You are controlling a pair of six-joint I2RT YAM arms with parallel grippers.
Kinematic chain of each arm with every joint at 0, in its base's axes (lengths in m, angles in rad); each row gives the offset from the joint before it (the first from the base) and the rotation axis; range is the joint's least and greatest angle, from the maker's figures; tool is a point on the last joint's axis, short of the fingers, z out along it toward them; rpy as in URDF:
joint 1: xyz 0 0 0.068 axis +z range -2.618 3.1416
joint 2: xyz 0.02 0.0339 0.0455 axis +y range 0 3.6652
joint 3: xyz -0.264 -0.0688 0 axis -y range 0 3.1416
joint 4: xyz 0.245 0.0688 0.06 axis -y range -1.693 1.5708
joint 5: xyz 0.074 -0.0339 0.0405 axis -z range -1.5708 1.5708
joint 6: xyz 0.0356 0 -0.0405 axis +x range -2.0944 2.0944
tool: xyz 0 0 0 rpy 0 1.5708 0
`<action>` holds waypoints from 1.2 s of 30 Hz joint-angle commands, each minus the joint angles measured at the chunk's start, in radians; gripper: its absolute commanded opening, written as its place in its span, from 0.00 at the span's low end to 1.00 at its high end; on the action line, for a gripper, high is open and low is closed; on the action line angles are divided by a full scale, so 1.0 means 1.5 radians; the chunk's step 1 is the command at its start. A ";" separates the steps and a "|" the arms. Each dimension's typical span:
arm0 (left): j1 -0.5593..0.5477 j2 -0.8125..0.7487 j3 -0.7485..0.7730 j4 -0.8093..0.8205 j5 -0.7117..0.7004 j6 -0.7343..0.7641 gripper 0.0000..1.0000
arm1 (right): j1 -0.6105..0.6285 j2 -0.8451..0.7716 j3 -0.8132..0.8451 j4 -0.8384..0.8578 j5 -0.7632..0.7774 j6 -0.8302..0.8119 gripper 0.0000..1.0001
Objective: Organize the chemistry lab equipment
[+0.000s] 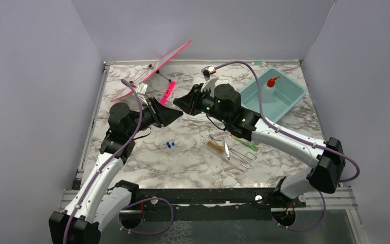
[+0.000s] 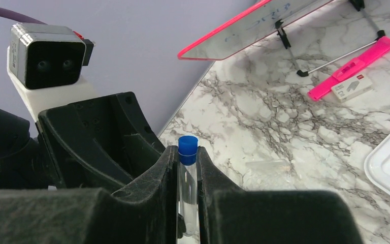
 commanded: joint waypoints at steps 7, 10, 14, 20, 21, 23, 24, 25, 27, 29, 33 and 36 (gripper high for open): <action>-0.029 -0.021 -0.018 0.060 -0.026 0.144 0.09 | 0.002 -0.024 0.016 0.010 -0.063 0.030 0.17; -0.029 -0.024 -0.006 0.054 -0.012 0.211 0.05 | 0.002 -0.028 0.032 -0.024 -0.069 0.028 0.28; -0.029 -0.017 0.017 0.034 0.026 0.319 0.04 | 0.002 -0.030 0.076 -0.137 -0.068 0.019 0.47; -0.029 -0.001 0.044 0.007 0.065 0.444 0.04 | 0.002 0.003 0.174 -0.306 -0.080 -0.004 0.57; -0.029 0.002 0.048 0.001 0.066 0.462 0.04 | 0.002 0.013 0.193 -0.332 -0.083 -0.006 0.57; -0.029 0.006 0.055 -0.009 0.071 0.491 0.04 | 0.002 0.032 0.223 -0.370 -0.088 -0.013 0.57; -0.029 0.008 0.057 -0.013 0.076 0.503 0.04 | 0.002 0.037 0.232 -0.382 -0.087 -0.014 0.56; -0.029 0.010 0.059 -0.016 0.078 0.511 0.04 | 0.002 0.039 0.236 -0.385 -0.087 -0.016 0.55; -0.029 0.012 0.062 -0.028 0.083 0.528 0.04 | 0.002 0.040 0.239 -0.382 -0.092 -0.022 0.51; -0.029 0.012 0.063 -0.038 0.090 0.542 0.03 | 0.002 0.045 0.249 -0.388 -0.089 -0.026 0.48; -0.029 0.003 0.057 -0.045 0.099 0.545 0.03 | 0.002 0.057 0.264 -0.401 -0.085 -0.028 0.39; -0.029 -0.006 0.051 -0.058 0.101 0.571 0.03 | 0.002 0.061 0.265 -0.396 -0.087 -0.031 0.36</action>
